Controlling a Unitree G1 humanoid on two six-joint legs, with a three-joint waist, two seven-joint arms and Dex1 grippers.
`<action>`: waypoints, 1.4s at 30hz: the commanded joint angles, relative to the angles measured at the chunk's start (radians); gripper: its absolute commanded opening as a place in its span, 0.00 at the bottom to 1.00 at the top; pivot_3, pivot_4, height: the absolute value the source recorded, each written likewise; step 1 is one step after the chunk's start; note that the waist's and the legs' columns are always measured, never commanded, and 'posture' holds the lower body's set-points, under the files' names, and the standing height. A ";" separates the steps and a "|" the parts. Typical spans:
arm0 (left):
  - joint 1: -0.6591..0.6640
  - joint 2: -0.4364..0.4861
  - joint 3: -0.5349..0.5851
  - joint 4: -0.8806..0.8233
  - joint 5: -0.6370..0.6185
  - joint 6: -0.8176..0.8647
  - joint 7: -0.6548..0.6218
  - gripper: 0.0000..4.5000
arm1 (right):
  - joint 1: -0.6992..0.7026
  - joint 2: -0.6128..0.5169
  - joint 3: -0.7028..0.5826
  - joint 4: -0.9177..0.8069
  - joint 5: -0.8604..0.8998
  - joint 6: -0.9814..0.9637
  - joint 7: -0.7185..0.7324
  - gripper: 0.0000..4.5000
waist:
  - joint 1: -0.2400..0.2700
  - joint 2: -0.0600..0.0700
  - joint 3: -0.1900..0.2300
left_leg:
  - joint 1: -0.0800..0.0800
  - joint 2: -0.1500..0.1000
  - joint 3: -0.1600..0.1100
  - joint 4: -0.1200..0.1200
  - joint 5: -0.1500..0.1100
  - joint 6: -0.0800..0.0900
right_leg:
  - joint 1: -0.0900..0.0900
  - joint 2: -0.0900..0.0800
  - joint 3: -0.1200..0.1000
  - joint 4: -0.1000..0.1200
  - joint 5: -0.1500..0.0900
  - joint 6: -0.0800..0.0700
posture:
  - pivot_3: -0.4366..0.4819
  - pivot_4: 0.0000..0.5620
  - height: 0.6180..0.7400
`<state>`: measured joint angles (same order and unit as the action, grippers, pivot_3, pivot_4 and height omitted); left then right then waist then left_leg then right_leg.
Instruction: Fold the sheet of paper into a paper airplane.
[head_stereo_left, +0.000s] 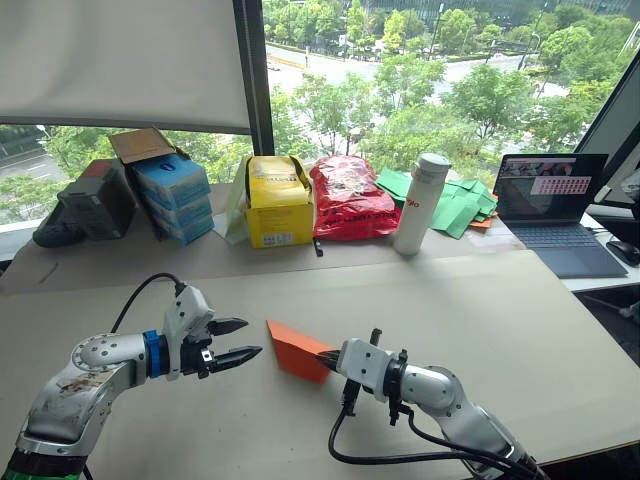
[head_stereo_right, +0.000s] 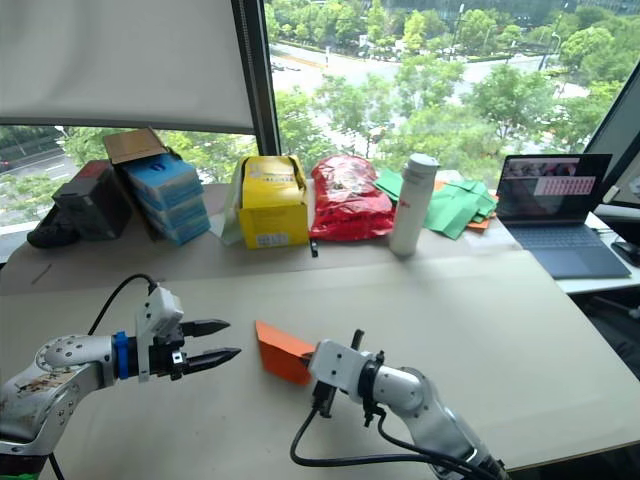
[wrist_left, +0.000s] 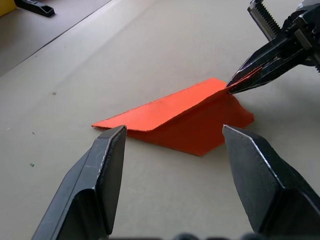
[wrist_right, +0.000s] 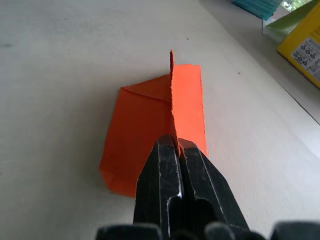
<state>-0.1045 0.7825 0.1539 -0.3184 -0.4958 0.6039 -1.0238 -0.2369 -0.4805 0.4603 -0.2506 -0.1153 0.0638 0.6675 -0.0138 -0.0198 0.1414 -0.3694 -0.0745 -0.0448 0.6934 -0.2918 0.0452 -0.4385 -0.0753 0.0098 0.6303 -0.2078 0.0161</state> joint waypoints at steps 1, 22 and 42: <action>-0.011 0.045 0.035 0.023 -0.027 -0.045 -0.070 0.72 | -0.077 -0.060 -0.022 0.051 0.028 -0.204 0.112 0.01 | -0.001 0.000 0.000 | 0.000 0.000 0.000 0.000 0.000 0.000 | 0.000 0.000 0.000 0.000 0.000 0.000 | 0.48 0.27 1.00; 0.043 0.112 -0.006 0.132 0.009 -0.233 -0.240 0.72 | -0.223 -0.079 -0.014 0.330 0.137 -0.455 0.446 0.14 | 0.001 0.000 0.001 | 0.000 0.001 0.000 -0.001 -0.001 0.002 | 0.000 -0.001 0.001 -0.001 0.000 -0.001 | 0.48 0.27 1.00; -0.245 -0.066 -0.309 0.278 0.168 -0.308 -0.229 0.00 | -0.058 -0.102 -0.176 -0.226 0.410 0.245 0.313 0.51 | 0.015 0.001 0.001 | -0.001 0.001 0.000 0.001 -0.005 0.009 | 0.000 -0.001 0.001 0.000 0.000 -0.001 | 0.48 0.27 1.00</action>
<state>-0.3320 0.7238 -0.1367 -0.0401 -0.3527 0.3238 -1.2581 -0.2967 -0.5818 0.3232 -0.4164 0.2539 0.2591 1.0071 0.0009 -0.0190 0.1420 -0.3701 -0.0737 -0.0444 0.6939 -0.2971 0.0541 -0.4385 -0.0760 0.0111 0.6300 -0.2074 0.0154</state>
